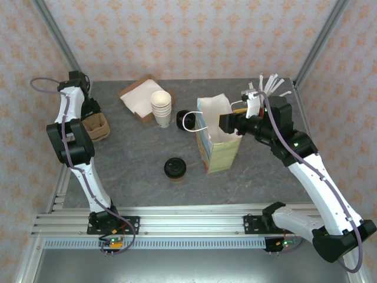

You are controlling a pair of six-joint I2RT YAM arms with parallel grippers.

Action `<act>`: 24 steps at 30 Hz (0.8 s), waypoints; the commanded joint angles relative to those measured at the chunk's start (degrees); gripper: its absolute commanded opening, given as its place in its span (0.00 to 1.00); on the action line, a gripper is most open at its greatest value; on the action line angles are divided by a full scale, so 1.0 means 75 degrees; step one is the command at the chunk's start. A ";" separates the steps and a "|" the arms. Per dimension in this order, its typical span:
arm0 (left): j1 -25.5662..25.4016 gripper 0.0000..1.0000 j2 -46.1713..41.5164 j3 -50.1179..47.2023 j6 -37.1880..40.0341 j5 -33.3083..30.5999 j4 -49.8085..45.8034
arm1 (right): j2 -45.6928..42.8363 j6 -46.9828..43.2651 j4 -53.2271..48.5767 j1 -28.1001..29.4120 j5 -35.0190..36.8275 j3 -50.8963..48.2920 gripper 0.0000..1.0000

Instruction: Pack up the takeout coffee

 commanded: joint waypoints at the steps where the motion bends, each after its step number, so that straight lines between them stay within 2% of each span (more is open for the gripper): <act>1: 0.0110 0.48 0.0098 0.0284 0.0207 0.0060 -0.0288 | 0.0010 -0.0003 0.0137 0.0045 -0.0092 0.0005 0.73; 16: 0.0177 0.45 0.0339 0.0502 0.0337 0.0198 -0.0371 | 0.0081 0.0018 0.0088 0.0045 -0.0136 0.0040 0.73; 24: 0.0177 0.39 0.0253 0.0542 0.0372 0.0241 -0.0380 | 0.0093 0.0031 0.0055 0.0046 -0.0147 0.0090 0.73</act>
